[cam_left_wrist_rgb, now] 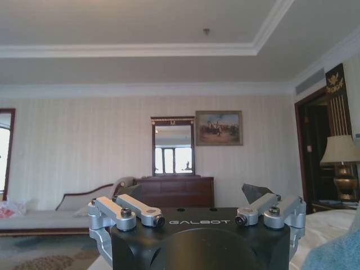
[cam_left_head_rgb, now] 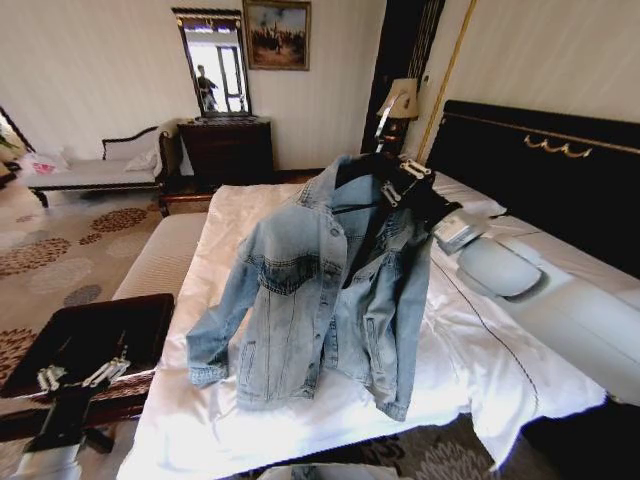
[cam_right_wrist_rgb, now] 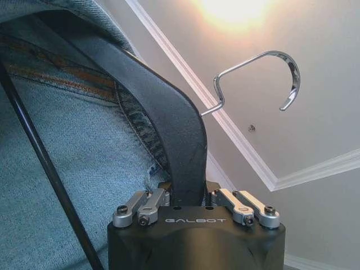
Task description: Pick up the clothes from the bed and hang them on the clothes hanger.
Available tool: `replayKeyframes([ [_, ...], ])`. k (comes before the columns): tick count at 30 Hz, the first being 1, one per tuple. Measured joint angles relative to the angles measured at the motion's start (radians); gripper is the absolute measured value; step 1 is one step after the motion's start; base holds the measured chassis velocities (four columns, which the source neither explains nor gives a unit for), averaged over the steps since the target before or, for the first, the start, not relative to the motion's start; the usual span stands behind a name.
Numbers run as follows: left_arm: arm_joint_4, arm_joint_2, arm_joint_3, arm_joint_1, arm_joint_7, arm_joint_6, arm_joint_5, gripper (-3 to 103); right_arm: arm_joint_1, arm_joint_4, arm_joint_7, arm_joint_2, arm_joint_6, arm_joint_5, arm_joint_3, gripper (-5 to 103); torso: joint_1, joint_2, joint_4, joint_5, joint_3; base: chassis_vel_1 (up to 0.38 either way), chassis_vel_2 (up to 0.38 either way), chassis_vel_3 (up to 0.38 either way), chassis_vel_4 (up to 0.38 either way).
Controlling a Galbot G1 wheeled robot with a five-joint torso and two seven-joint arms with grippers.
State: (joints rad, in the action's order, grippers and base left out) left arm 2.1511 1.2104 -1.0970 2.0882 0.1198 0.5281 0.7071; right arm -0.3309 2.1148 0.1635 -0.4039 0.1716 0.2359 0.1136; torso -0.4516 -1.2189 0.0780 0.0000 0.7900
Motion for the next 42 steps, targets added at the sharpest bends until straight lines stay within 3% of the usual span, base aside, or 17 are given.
replayKeyframes([
  [7, -0.020, 0.005, -0.006, -0.011, -0.070, -0.002, -0.005, 100, 0.005, 0.025, 0.000, 0.023, 0.012, 0.039, -0.016, 27, 0.000, 0.000, 0.0000, -0.0001, 0.000, 0.000, 0.000, 0.000, 0.000],
  [15, -0.041, -0.034, 0.003, -0.042, -0.121, -0.107, 0.014, 100, 0.041, 0.028, -0.008, 0.038, 0.030, 0.109, -0.005, 27, 0.000, 0.000, 0.0000, -0.0002, 0.000, 0.000, 0.000, 0.000, 0.000],
  [21, -0.033, -0.061, -0.001, -0.054, -0.125, -0.141, -0.005, 100, 0.027, 0.030, -0.008, 0.040, 0.030, 0.102, -0.009, 27, 0.000, 0.000, 0.0001, 0.0001, 0.000, 0.000, 0.000, 0.000, 0.000],
  [32, -0.032, -0.062, -0.002, -0.055, -0.125, -0.145, -0.010, 100, 0.015, 0.055, -0.006, 0.055, 0.031, 0.096, -0.030, 27, 0.000, 0.000, -0.0001, -0.0001, 0.000, 0.000, 0.000, 0.000, 0.000],
  [42, -0.032, -0.062, -0.002, -0.055, -0.125, -0.145, -0.010, 100, -0.046, 0.084, 0.039, 0.057, 0.038, 0.164, -0.055, 27, 0.000, 0.000, 0.0000, 0.0000, 0.000, 0.000, 0.000, 0.000, 0.000],
])
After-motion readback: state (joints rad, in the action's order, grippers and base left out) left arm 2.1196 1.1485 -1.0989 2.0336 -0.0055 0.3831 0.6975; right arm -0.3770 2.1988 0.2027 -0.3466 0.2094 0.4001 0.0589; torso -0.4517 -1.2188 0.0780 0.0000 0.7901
